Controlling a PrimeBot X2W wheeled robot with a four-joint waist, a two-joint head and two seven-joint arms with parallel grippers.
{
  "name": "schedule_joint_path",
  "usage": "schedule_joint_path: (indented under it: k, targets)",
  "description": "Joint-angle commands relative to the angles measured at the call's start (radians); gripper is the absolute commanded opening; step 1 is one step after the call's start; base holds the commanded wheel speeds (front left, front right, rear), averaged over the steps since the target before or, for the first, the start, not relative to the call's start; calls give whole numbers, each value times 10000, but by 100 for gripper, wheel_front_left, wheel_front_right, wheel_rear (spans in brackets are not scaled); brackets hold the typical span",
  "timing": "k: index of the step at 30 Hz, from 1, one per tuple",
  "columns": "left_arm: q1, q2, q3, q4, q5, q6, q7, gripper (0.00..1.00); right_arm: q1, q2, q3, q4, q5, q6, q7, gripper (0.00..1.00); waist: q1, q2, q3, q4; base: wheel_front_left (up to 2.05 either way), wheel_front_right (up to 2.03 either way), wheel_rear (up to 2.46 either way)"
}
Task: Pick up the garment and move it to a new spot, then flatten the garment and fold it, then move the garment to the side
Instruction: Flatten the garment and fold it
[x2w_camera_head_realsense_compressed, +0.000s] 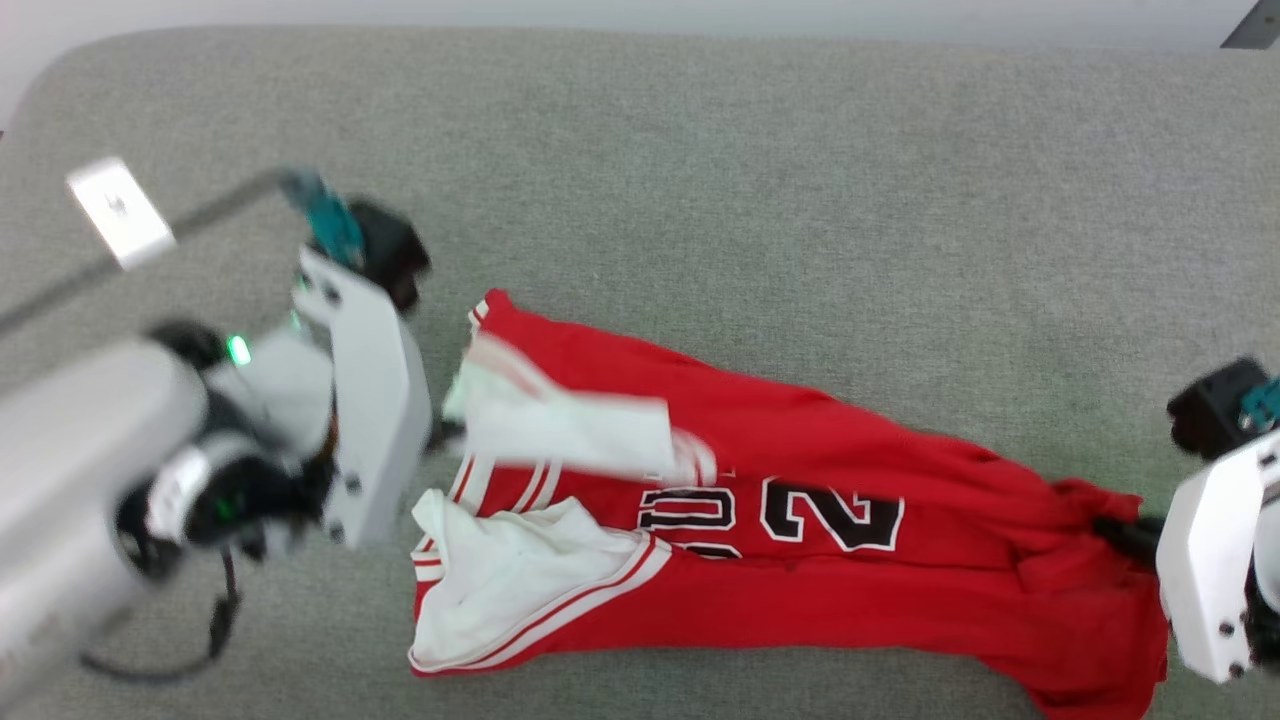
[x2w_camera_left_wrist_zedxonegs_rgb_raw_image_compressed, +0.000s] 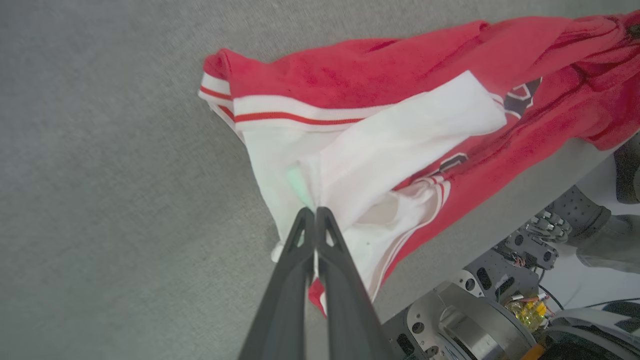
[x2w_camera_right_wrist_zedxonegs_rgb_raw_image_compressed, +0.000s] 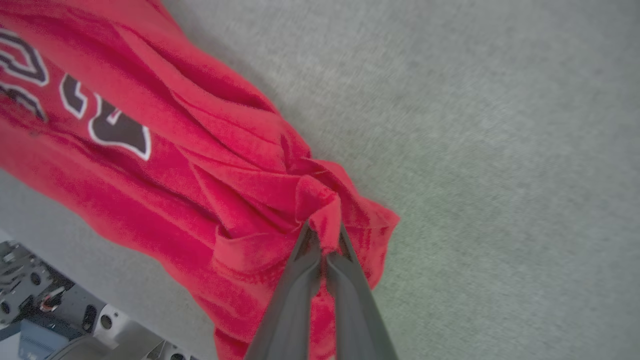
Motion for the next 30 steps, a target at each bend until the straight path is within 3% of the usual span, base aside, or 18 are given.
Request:
schedule_joint_path:
  k: [1,9,16,19,22,23,30]
  targets:
    - [329,49,-81,-182,-83,144,-103,0,259,3,-64,-76,82,-17,40,0,0,0,-43,46,0,0,0]
    - [1448,-111,-467,62,-237,404,-443,0,832,301,140,95,157,-17,100,0,0,0,-70,33,0,0,0]
    - [2030,-595,-604,1221,-284,10,-763,2,469,395,631,665,294,-17,-41,0,0,0,-284,-34,0,0,0]
    - [2208,-847,-609,1639,-295,-177,-1026,98,412,450,746,877,306,-17,-258,0,0,0,-462,-8,0,0,0]
    - [2296,-920,-589,1858,-258,-269,-1207,100,371,499,776,994,375,-17,-502,56,0,0,-694,29,0,0,0]
    - [2316,-948,-569,1844,-272,-299,-1284,100,371,514,730,1034,359,-17,-599,100,0,0,-776,41,0,0,0]
    - [2640,-697,-235,1480,-398,-188,-2071,100,690,770,141,1277,345,-17,-741,100,0,0,-1364,108,0,0,0]
